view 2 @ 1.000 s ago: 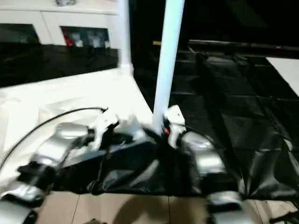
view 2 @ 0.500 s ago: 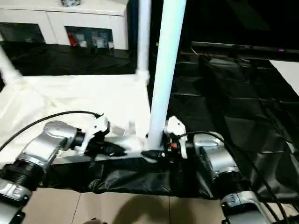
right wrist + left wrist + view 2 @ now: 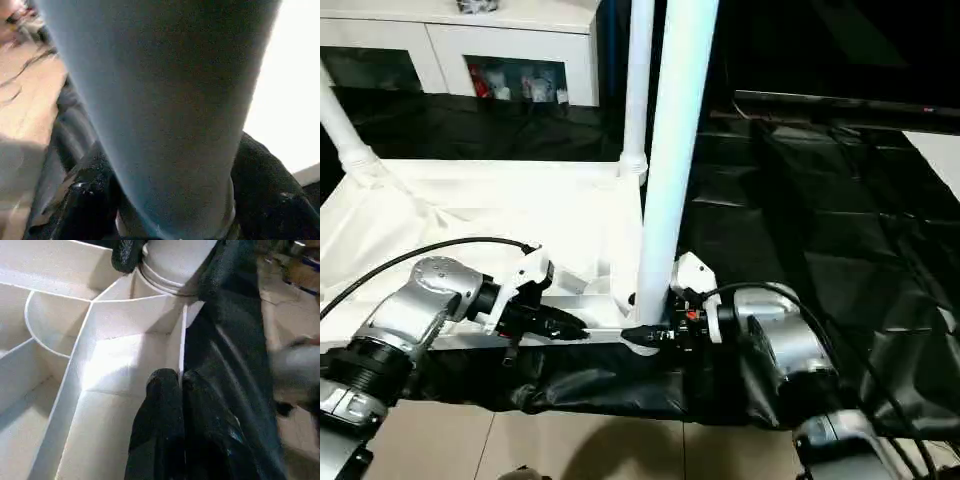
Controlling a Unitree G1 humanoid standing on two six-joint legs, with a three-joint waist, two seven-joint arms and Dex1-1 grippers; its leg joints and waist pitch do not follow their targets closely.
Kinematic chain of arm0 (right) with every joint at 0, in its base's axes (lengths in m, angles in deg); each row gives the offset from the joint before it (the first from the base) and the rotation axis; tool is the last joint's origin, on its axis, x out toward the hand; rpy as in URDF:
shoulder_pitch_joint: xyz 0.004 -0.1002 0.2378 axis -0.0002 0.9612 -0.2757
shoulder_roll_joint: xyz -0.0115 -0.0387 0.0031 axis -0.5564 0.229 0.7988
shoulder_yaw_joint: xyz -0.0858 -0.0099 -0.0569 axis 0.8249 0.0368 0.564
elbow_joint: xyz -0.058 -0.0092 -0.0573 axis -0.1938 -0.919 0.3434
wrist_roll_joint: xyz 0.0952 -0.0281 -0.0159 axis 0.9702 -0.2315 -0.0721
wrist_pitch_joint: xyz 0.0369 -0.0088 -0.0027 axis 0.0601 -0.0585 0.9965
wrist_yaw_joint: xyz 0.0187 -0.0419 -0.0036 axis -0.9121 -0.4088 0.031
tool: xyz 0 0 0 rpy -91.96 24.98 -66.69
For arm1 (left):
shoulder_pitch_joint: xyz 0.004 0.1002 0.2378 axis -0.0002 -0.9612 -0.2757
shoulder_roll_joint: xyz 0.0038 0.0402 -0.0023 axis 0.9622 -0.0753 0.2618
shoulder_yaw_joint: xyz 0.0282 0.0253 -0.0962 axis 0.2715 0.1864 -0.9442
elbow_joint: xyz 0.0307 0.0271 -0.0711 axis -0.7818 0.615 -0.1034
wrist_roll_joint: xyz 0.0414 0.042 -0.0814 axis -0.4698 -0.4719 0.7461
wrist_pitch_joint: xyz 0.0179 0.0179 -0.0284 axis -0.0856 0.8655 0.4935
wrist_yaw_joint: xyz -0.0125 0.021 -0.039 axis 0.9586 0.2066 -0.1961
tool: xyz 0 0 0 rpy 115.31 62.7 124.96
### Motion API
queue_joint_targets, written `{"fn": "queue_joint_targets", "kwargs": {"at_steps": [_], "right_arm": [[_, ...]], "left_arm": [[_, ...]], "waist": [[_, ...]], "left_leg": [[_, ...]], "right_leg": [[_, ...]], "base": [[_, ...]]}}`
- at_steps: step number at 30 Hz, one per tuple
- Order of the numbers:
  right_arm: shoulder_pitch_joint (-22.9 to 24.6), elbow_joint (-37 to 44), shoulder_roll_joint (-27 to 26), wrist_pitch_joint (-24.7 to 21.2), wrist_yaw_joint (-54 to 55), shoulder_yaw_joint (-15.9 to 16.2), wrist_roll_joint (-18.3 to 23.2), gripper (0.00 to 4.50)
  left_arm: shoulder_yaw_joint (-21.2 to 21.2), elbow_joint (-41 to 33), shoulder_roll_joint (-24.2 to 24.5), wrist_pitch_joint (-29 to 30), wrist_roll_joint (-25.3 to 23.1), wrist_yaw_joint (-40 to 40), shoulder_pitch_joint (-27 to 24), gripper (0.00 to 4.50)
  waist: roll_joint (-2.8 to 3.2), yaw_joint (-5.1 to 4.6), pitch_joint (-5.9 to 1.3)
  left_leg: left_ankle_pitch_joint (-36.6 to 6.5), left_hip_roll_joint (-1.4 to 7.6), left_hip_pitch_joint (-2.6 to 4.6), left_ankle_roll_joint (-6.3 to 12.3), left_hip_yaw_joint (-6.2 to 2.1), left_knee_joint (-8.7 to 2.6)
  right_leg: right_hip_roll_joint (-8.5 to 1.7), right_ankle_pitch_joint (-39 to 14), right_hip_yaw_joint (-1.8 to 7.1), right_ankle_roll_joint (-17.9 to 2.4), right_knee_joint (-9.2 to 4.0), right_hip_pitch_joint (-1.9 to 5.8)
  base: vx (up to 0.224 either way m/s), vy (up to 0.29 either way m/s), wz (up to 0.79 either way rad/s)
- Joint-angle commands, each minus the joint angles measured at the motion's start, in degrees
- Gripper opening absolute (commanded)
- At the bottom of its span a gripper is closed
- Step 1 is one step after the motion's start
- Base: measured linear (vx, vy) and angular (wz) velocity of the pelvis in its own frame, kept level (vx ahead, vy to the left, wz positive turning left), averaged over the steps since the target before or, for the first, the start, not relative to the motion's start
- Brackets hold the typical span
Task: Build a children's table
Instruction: Rotate leg to tighten
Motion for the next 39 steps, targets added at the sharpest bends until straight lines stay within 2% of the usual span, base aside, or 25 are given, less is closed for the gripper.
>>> {"fn": "queue_joint_targets", "kwargs": {"at_steps": [1,3,4,5,6,7,8,9,10,11,14,15,17,18,20,23,24,26,28,31,33,34,36,37,39], "right_arm": [[0.83,-0.55,-5.09,-1.33,3.6,2.66,0.89,2.59],[0.74,-1.94,-7.51,-0.77,9.92,1.62,-0.15,2.57],[0.64,-2.8,-8.68,-0.3,13.19,1.28,-0.94,2.57],[0.36,-3.88,-10.05,-0.29,16.57,0.82,-1.48,2.57],[0.36,-3.88,-10.05,-0.29,16.57,0.82,-1.48,2.57],[-1.03,-7.11,-13.86,-0.94,25.36,-0.79,-2.39,2.57],[-1.76,-8.65,-15.77,-1.02,29.53,-1.57,-2.83,2.56],[-2.13,-9.33,-16.56,-1.0,31.42,-1.85,-3.09,2.56],[-3.08,-10.83,-18.44,-0.75,35.8,-2.64,-3.64,2.56],[-3.25,-11.06,-18.76,-0.68,36.48,-2.81,-3.71,2.56],[-4.8,-13.12,-21.15,1.34,41.05,-3.12,-5.03,2.56],[-5.35,-13.94,-21.59,2.31,41.88,-2.96,-5.58,2.56],[-5.78,-14.5,-21.6,3.83,41.87,-2.63,-6.22,2.56],[-6.07,-14.89,-21.74,4.72,41.94,-3.27,-5.98,2.91],[-6.6,-14.94,-21.22,4.75,40.67,-4.29,-5.16,3.26],[-6.82,-14.64,-19.65,5.31,39.2,-3.64,-5.91,3.47],[-6.82,-13.5,-16.81,5.82,35.83,-2.89,-6.38,3.47],[-6.92,-13.61,-16.5,6.01,35.33,-2.94,-6.35,3.63],[-6.98,-13.32,-13.4,6.47,29.63,-2.68,-5.8,3.63],[-6.6,-12.44,-9.43,7.44,21.47,-1.63,-5.25,3.63],[-5.84,-11.38,-6.83,7.72,15.34,-0.46,-5.21,3.63],[-5.07,-10.41,-4.97,8.15,11.02,0.4,-5.04,3.63],[-4.85,-10.18,-4.31,8.11,9.47,0.62,-4.77,3.63],[-4.85,-10.18,-4.31,8.11,9.47,0.62,-4.77,3.63],[-4.85,-10.18,-4.31,8.11,9.47,0.62,-4.77,3.63]], "left_arm": [[-1.52,-0.69,-4.56,-0.59,0.92,7.61,3.0,0.0],[-2.04,-0.4,-6.6,0.0,0.37,11.64,3.29,0.0],[-2.25,-0.25,-7.68,0.41,0.11,13.58,3.45,0.0],[-2.31,0.28,-8.79,0.84,-0.23,15.38,3.75,0.0],[-2.31,0.28,-8.79,0.84,-0.23,15.38,3.75,0.0],[-2.4,2.02,-11.53,1.22,-1.45,20.34,4.69,0.0],[-2.53,2.87,-12.85,1.44,-2.05,22.91,5.2,0.0],[-2.67,3.25,-13.4,1.48,-2.31,24.17,5.44,0.0],[-3.2,3.91,-14.6,1.83,-2.42,26.58,5.89,0.0],[-3.27,4.01,-14.78,1.88,-2.4,26.88,5.96,0.0],[-3.64,4.57,-16.04,1.14,-2.92,29.2,6.27,0.0],[-3.53,4.61,-16.25,0.8,-3.17,29.39,6.27,0.0],[-3.48,4.46,-16.23,0.64,-3.05,28.82,6.2,0.0],[-3.43,4.33,-16.07,0.32,-3.13,28.03,6.15,0.0],[-3.72,4.37,-15.34,0.04,-3.23,27.39,6.24,0.0],[-3.54,3.79,-14.23,-0.39,-2.92,25.47,5.98,0.0],[-3.02,2.76,-12.49,-1.4,-2.07,21.41,5.22,0.0],[-2.94,2.71,-12.37,-1.51,-1.98,20.86,5.17,0.0],[-2.31,1.44,-10.5,-2.65,-1.34,16.61,4.26,0.0],[-2.11,0.47,-8.67,-2.86,-0.25,12.3,3.83,0.0],[-1.68,0.2,-7.46,-2.96,0.38,9.03,3.68,0.0],[-1.13,0.12,-6.49,-2.95,0.55,6.77,3.6,0.0],[-1.02,0.27,-6.22,-3.09,0.46,6.17,3.66,0.0],[-1.02,0.27,-6.22,-3.09,0.46,6.17,3.66,0.0],[-1.02,0.27,-6.22,-3.09,0.46,6.17,3.66,0.0]], "waist": [[0.35,-0.23,-2.91],[0.31,-0.73,-2.78],[0.25,-0.77,-2.82],[-0.06,-0.94,-2.83],[0.02,-1.04,-2.82],[-0.14,-1.23,-2.89],[-0.01,-1.56,-2.79],[-0.05,-1.83,-2.78],[-0.13,-1.79,-2.91],[-0.16,-1.79,-2.85],[-0.04,-1.77,-3.1],[-0.09,-1.75,-3.19],[-0.04,-1.69,-3.26],[-0.03,-1.72,-3.23],[0.06,-1.67,-3.18],[0.09,-1.69,-3.09],[-0.14,-1.64,-3.17],[-0.1,-1.74,-3.18],[-0.33,-1.67,-3.35],[-0.16,-1.71,-3.54],[-0.12,-1.47,-3.65],[-0.12,-1.38,-3.57],[-0.1,-0.92,-3.46],[-0.06,-0.88,-3.42],[-0.1,-0.8,-3.23]], "left_leg": [[-16.24,2.28,0.29,1.17,-1.05,-4.03],[-18.07,2.27,0.58,-0.08,-1.26,-4.17],[-18.29,2.2,0.58,-0.23,-1.34,-4.21],[-18.36,2.13,0.56,-0.27,-1.31,-4.21],[-18.17,2.11,0.57,-0.32,-1.32,-4.24],[-17.92,2.07,0.4,-0.09,-1.37,-4.26],[-17.55,2.08,0.4,-0.37,-1.32,-4.29],[-18.15,2.02,0.5,-0.97,-1.5,-4.37],[-18.03,2.0,0.42,-0.93,-1.55,-4.36],[-17.68,1.96,0.33,-0.7,-1.41,-4.32],[-16.82,1.97,0.16,-0.27,-1.38,-4.28],[-15.74,1.93,0.13,0.23,-1.22,-4.18],[-14.67,1.89,0.01,0.81,-1.11,-4.11],[-14.4,1.9,0.03,1.14,-1.04,-4.07],[-14.27,1.89,-0.02,1.46,-1.03,-4.1],[-15.28,1.95,0.01,1.4,-1.08,-4.22],[-15.3,1.92,-0.07,1.48,-1.14,-4.19],[-14.52,1.98,-0.09,1.83,-1.08,-4.12],[-13.43,1.92,-0.19,2.61,-1.05,-3.93],[-10.55,2.0,-0.16,3.75,-0.82,-3.55],[-8.38,2.02,-0.31,5.34,-0.63,-3.19],[-8.25,2.05,-0.31,5.7,-0.56,-3.16],[-9.24,2.28,-0.25,6.09,-0.46,-3.12],[-9.73,2.34,-0.24,5.79,-0.5,-3.19],[-12.34,2.37,-0.05,4.1,-0.6,-3.45]], "right_leg": [[-3.38,-17.33,2.5,-11.95,-4.94,2.68],[-3.55,-22.33,2.62,-10.07,-5.53,2.25],[-3.59,-22.98,2.55,-9.72,-5.63,2.33],[-3.52,-23.56,2.6,-9.12,-5.74,2.24],[-3.49,-23.61,2.63,-8.93,-5.72,2.17],[-3.5,-23.38,2.63,-8.78,-5.7,2.31],[-3.46,-23.28,2.73,-8.8,-5.68,1.94],[-3.47,-24.58,2.55,-8.47,-5.77,1.93],[-3.54,-24.51,2.53,-8.23,-5.75,2.19],[-3.52,-23.69,2.65,-8.14,-5.81,2.02],[-3.51,-20.93,2.68,-8.42,-5.57,2.15],[-3.34,-17.71,2.74,-9.14,-5.26,2.26],[-3.33,-15.2,2.73,-9.86,-5.02,2.43],[-3.28,-14.19,2.74,-10.25,-4.96,2.44],[-3.28,-14.01,2.71,-10.51,-4.97,2.54],[-3.3,-15.47,2.7,-10.29,-5.12,2.54],[-3.33,-15.99,2.63,-10.08,-5.1,2.67],[-3.32,-14.68,2.72,-10.3,-4.96,2.64],[-3.36,-13.21,2.65,-10.87,-4.76,2.96],[-3.18,-6.9,2.73,-12.99,-4.02,2.94],[-2.92,-1.59,2.61,-15.02,-3.36,3.12],[-2.86,-1.23,2.53,-15.32,-3.39,3.09],[-2.95,-2.55,2.5,-15.56,-3.44,3.04],[-3.04,-3.44,2.5,-15.48,-3.5,2.99],[-3.22,-8.67,2.52,-14.59,-4.03,2.84]], "base": [[0.0,0.0,0.0],[0.0,0.0,0.0],[0.0,0.0,0.0],[0.0,0.0,0.0],[0.0,0.0,0.0],[0.0,0.0,0.0],[0.0,0.0,0.0],[0.0,0.0,0.0],[0.0,0.0,0.0],[0.0,0.0,0.0],[0.0,0.0,0.0],[0.0,0.0,0.0],[0.0,0.0,0.0],[0.0,0.0,0.0],[0.0,0.0,0.0],[0.0,0.0,0.0],[0.0,0.0,0.0],[0.0,0.0,0.0],[0.0,0.0,0.0],[0.0,0.0,0.0],[0.0,0.0,0.0],[0.0,0.0,0.0],[0.0,0.0,0.0],[0.0,0.0,0.0],[0.0,0.0,0.0]]}}
